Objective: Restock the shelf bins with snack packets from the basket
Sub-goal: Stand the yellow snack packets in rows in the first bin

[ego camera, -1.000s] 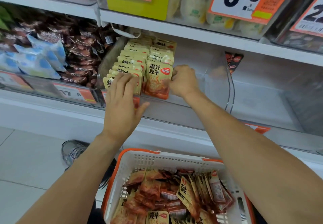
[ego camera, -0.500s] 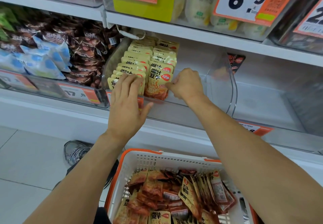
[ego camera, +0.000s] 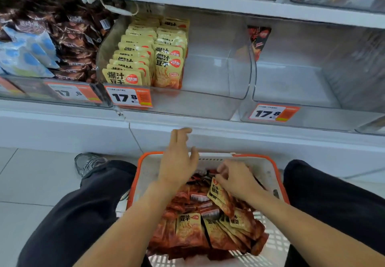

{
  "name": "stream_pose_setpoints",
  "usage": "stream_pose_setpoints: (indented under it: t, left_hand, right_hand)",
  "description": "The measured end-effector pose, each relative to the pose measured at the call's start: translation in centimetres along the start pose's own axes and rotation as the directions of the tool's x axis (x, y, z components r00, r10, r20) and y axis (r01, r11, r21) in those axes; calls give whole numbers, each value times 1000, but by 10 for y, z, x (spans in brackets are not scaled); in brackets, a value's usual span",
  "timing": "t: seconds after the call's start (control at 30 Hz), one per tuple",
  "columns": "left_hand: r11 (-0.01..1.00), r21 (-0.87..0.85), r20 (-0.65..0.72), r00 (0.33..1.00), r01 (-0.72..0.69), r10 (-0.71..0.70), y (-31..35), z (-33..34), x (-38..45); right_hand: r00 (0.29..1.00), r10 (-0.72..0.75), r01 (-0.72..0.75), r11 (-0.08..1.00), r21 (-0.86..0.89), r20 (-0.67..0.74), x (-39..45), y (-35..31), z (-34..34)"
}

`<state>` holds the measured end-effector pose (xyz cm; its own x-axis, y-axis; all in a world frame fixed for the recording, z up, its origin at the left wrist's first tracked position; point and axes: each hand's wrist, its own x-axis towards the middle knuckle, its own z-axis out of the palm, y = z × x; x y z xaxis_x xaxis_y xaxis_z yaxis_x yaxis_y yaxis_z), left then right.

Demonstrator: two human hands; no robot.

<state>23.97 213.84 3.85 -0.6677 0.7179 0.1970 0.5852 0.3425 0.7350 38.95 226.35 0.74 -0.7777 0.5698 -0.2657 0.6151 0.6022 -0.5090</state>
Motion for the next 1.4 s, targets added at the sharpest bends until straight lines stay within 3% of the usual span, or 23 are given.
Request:
stream_pose_setpoints:
  t: [0.1,0.2,0.5,0.57,0.67,0.83,0.97,1.0,1.13,1.27,1.33,1.4]
  left_hand:
    - [975,214,284,950,68,-128,-27,43,-39]
    - [932,348,460,847,104,-266,-47,67,-82]
    - [783,586,611,520,210,-597,-74,70,-129]
    - [775,593,624,484,219,-614,-76,66,-131]
    - [777,574,625,476,258,-619,-76,62,-131]
    - [765,542,588,494,348,-641,-75,61,-131]
    - [753,520,584,475,404,-658,-70,61,-129]
    - [748,529,589,460,401,-664,-67,61,-127]
    - [770,505,606,476,390,-637,-47,54,-101]
    - [814,179,718,493,553,-492,-26,27,-68]
    - [836,61,699,574,545,-426,-16,10,-54]
    - [895,41,660,661,444,-358,-5,-5,-38]
  right_hand:
    - [958,223,-216,975,-59,179,-21,50,41]
    - [916,308,-310,950,-33,255,-37,74,62]
    - [798,423,-539,820,194,429,-63,53,141]
    - [787,430,-565,791,235,443,-67,42,153]
    - [765,412,-579,777,248,495,-65,37,164]
    - [664,433,-678,693,247,609,-55,42,157]
    - [571,410,-776,553,304,711,-52,51,133]
    - [575,386,-781,522,343,722,-49,54,126]
    - [686,295,-706,492,510,665,-35,57,88]
    - [844,198,-531,446,721,499,-24,41,47]
    - [901,166,-432,437,789,401,-21,27,26]
    - [943,130,-332,443,833,307,-19,13,3]
